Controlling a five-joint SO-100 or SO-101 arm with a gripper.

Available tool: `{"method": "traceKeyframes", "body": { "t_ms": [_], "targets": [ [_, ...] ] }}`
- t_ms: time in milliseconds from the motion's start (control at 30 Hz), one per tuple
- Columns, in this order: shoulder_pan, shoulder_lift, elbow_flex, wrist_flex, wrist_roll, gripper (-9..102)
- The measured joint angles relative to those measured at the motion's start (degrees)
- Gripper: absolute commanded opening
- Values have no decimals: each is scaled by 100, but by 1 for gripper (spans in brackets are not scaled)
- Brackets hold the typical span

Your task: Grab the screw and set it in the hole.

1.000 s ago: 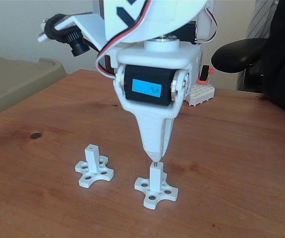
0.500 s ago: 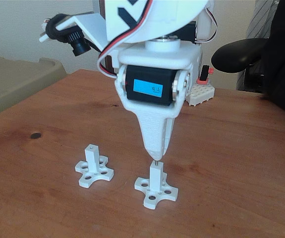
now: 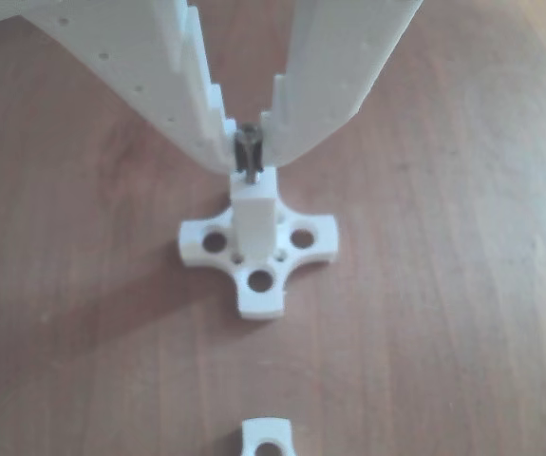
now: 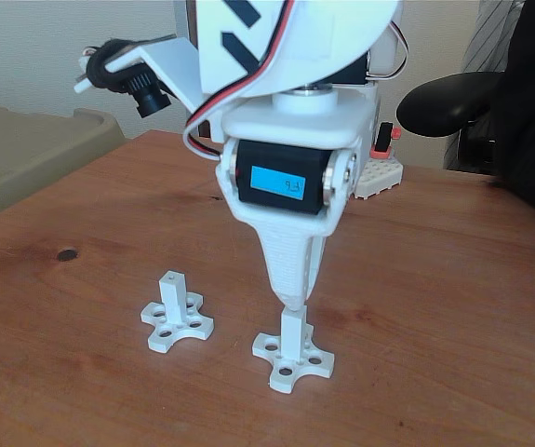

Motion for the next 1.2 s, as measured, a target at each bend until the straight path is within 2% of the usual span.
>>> {"method": "traceKeyframes", "body": {
  "t_ms": [400, 800, 900, 1133, 1200],
  "targets": [
    [0, -18, 0, 369, 79, 22],
    [448, 308, -246, 826, -167, 22],
    [510, 510, -246, 826, -202, 17],
    [633, 1230, -70, 817, -325, -3],
    [668, 1459, 132, 747, -369, -4]
  ]
}}
